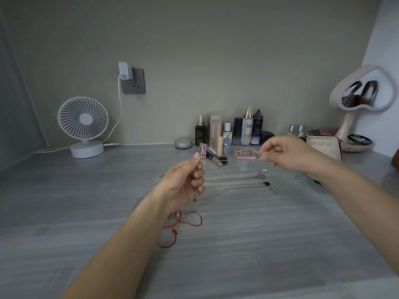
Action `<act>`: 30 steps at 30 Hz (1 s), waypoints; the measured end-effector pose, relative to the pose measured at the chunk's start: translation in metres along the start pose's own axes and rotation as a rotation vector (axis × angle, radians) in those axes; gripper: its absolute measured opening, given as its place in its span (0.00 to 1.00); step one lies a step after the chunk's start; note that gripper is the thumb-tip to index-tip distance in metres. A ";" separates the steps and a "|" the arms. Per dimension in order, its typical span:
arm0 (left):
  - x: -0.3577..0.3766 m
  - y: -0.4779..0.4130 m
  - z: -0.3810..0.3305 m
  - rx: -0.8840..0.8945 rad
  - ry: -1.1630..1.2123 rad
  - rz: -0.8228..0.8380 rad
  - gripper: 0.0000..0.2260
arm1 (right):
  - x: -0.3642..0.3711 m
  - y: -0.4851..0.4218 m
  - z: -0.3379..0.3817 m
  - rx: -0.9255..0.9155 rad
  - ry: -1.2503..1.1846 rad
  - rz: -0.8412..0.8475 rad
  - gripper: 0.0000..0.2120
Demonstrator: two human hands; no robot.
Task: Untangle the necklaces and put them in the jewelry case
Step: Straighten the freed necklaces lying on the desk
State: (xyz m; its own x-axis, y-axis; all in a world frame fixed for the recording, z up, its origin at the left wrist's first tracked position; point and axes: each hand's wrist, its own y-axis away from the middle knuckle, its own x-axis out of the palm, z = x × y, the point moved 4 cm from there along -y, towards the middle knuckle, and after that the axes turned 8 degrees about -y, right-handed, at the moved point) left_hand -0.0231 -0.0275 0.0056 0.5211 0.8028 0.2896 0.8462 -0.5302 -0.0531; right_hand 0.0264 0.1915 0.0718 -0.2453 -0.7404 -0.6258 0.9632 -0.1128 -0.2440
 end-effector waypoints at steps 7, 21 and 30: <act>-0.021 -0.005 0.003 -0.077 -0.061 -0.056 0.14 | 0.001 0.000 -0.047 0.156 -0.130 -0.073 0.07; -0.048 -0.027 0.024 0.115 -1.457 -0.494 0.13 | 0.046 0.000 -0.094 0.176 -0.036 -0.118 0.09; -0.060 -0.024 0.017 0.053 -1.620 -0.551 0.13 | 0.042 -0.002 -0.101 0.101 0.098 -0.184 0.03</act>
State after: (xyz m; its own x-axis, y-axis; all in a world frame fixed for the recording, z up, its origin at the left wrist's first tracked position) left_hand -0.0728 -0.0582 -0.0272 -0.2680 0.3275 -0.9060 0.9358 -0.1351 -0.3256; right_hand 0.0034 0.2272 -0.0286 -0.4226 -0.6341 -0.6475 0.9061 -0.3093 -0.2886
